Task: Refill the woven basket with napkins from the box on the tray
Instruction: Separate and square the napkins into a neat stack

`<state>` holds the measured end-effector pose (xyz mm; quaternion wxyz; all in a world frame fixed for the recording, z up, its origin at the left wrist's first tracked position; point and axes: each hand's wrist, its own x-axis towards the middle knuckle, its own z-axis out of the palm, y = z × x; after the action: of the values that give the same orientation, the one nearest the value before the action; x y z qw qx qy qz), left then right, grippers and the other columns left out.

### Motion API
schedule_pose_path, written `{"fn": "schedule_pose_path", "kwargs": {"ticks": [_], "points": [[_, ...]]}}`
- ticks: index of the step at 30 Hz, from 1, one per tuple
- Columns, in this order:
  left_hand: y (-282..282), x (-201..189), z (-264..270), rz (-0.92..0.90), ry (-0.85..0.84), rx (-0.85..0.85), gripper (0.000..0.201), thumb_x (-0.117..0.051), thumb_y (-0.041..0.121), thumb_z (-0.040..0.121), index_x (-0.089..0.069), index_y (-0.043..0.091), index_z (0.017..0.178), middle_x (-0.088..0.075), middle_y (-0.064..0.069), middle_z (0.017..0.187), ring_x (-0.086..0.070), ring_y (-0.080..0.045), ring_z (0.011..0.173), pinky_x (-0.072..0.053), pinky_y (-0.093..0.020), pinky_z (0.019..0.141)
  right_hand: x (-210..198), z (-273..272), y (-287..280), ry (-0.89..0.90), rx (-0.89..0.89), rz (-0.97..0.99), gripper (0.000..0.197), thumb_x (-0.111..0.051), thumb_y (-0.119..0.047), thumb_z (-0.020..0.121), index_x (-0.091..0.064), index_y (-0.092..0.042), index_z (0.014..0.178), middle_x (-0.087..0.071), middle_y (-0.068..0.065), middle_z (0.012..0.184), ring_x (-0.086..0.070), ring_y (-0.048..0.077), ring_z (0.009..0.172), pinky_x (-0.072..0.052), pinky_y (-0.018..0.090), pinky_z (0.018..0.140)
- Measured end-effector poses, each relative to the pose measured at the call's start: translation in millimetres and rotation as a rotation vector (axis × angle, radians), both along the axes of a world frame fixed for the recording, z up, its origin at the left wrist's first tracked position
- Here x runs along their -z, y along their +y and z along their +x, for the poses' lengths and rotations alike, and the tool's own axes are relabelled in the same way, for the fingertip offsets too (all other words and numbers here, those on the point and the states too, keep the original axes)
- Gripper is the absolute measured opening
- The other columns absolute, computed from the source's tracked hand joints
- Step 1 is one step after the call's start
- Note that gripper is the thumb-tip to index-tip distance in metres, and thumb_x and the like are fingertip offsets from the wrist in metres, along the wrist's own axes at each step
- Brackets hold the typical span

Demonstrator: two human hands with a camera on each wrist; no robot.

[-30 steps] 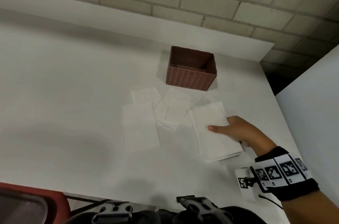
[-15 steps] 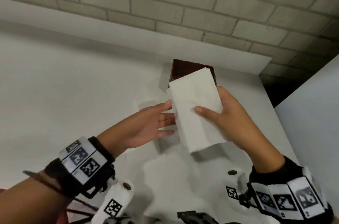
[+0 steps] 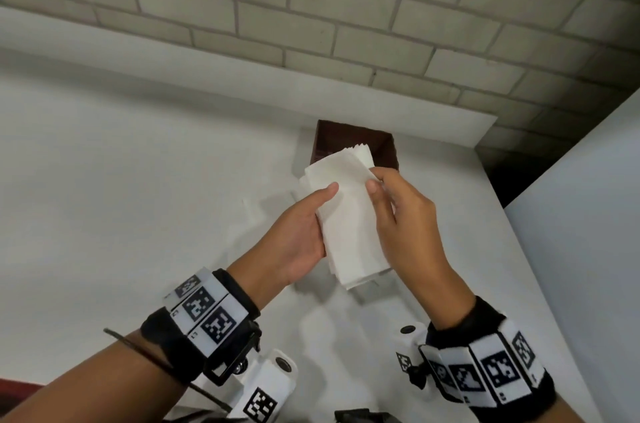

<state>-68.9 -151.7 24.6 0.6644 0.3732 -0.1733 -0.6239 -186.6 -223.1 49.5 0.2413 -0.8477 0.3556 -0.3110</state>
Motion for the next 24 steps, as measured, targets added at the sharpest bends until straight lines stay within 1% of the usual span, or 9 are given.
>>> {"fn": "schedule_pose_path", "kwargs": {"ticks": [4, 6, 8, 10, 12, 14, 18, 21, 24], "points": [[-2, 8, -4, 0.039, 0.027, -0.057, 0.043, -0.058, 0.028, 0.086, -0.055, 0.019, 0.127, -0.066, -0.01, 0.122, -0.062, -0.027, 0.112, -0.05, -0.044, 0.095, -4, 7, 6, 0.251, -0.045, 0.02, 0.046, -0.032, -0.035, 0.1, -0.025, -0.033, 0.145, -0.048, -0.01, 0.099, -0.05, 0.012, 0.081, -0.039, 0.021, 0.061], [-6, 12, -1, 0.08, 0.097, -0.104, 0.046, -0.061, 0.028, 0.086, -0.054, 0.018, 0.129, -0.065, -0.013, 0.123, -0.061, -0.03, 0.113, -0.05, -0.047, 0.094, -6, 9, 10, 0.305, -0.066, 0.035, 0.055, -0.034, -0.041, 0.098, -0.011, -0.034, 0.148, -0.054, -0.003, 0.097, -0.056, 0.017, 0.08, -0.044, 0.028, 0.065], [-9, 13, 3, 0.106, 0.18, -0.153, 0.043, -0.058, 0.027, 0.09, -0.053, 0.015, 0.13, -0.064, -0.015, 0.124, -0.061, -0.032, 0.112, -0.052, -0.047, 0.09, -9, 10, 12, 0.226, -0.037, 0.158, 0.071, -0.046, -0.045, 0.093, -0.007, -0.029, 0.15, -0.063, -0.001, 0.099, -0.061, 0.017, 0.081, -0.048, 0.024, 0.065], [-11, 13, 7, 0.086, 0.273, -0.228, 0.039, -0.053, 0.025, 0.093, -0.053, 0.012, 0.13, -0.064, -0.017, 0.124, -0.061, -0.033, 0.111, -0.053, -0.047, 0.084, -8, 9, 8, -0.02, 0.016, 0.451, 0.083, -0.063, -0.039, 0.085, -0.014, -0.024, 0.149, -0.063, -0.01, 0.097, -0.061, 0.005, 0.081, -0.049, 0.011, 0.067], [-12, 11, 11, 0.038, 0.345, -0.283, 0.036, -0.049, 0.022, 0.095, -0.053, 0.009, 0.128, -0.065, -0.017, 0.12, -0.061, -0.034, 0.109, -0.051, -0.048, 0.083, -2, 7, 6, -0.265, 0.043, 0.744, 0.082, -0.072, -0.03, 0.078, -0.027, -0.021, 0.146, -0.062, -0.003, 0.114, -0.063, 0.011, 0.098, -0.054, 0.022, 0.084], [-12, 10, 11, 0.015, 0.386, -0.3, 0.033, -0.045, 0.022, 0.094, -0.057, 0.009, 0.122, -0.068, -0.017, 0.112, -0.062, -0.034, 0.104, -0.05, -0.048, 0.084, 8, 7, 8, -0.411, 0.036, 0.902, 0.066, -0.073, -0.018, 0.078, -0.042, -0.016, 0.137, -0.06, 0.006, 0.126, -0.063, 0.021, 0.109, -0.054, 0.034, 0.09], [-12, 8, 10, -0.022, 0.46, -0.314, 0.045, -0.053, 0.034, 0.086, -0.058, 0.008, 0.123, -0.064, -0.014, 0.123, -0.058, -0.034, 0.115, -0.045, -0.05, 0.099, 9, 7, 20, -0.567, 0.01, 0.767, 0.037, -0.065, -0.009, 0.085, -0.058, -0.015, 0.121, -0.069, 0.0, 0.111, -0.068, 0.012, 0.094, -0.055, 0.015, 0.068], [-11, 2, 19, -0.078, 0.511, -0.333, 0.051, -0.058, 0.042, 0.082, -0.058, 0.011, 0.123, -0.061, -0.012, 0.129, -0.055, -0.032, 0.122, -0.038, -0.05, 0.106, 2, 3, 25, -0.625, -0.064, 0.587, 0.037, -0.068, -0.011, 0.083, -0.055, -0.03, 0.112, -0.065, -0.011, 0.109, -0.066, 0.007, 0.1, -0.057, 0.021, 0.079], [-10, -5, 17, -0.15, 0.502, -0.264, 0.055, -0.054, 0.05, 0.083, -0.059, 0.012, 0.124, -0.065, -0.012, 0.119, -0.06, -0.031, 0.112, -0.042, -0.046, 0.104, 5, 5, 30, -0.627, -0.105, 0.519, 0.053, -0.072, -0.008, 0.079, -0.047, -0.039, 0.114, -0.06, -0.022, 0.104, -0.063, 0.007, 0.103, -0.056, 0.026, 0.084]]}}
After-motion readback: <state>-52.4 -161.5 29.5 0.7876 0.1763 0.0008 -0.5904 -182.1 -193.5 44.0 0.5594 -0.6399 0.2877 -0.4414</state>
